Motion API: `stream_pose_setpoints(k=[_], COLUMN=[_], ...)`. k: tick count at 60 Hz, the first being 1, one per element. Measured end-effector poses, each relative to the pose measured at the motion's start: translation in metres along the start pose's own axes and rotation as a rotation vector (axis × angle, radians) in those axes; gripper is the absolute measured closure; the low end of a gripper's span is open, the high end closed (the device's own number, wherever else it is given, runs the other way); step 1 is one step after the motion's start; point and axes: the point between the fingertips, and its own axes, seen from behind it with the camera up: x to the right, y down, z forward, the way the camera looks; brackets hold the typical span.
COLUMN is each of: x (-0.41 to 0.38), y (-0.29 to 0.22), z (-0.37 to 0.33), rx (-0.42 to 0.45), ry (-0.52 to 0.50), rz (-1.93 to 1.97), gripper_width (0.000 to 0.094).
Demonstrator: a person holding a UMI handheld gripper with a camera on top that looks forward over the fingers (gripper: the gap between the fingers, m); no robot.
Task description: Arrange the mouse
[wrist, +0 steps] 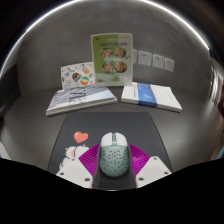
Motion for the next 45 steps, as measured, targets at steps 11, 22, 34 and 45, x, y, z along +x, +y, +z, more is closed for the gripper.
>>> stream_pose_setpoints(k=[11, 22, 34, 45], x=[0.001, 0.018, -0.025, -0.081], y=[-0.003, 0.003, -0.009, 0.02], z=[0.002, -0.018, -0.071, -0.119], rx=[0.031, 0.006, 0.077, 0.071], ry=[0.029, 0.16, 0.119, 0.042], rz=[-0.007, 0.103, 0.046, 0.03], gripper_width=[0.0384, 0.0094, 0.0089, 0.0095])
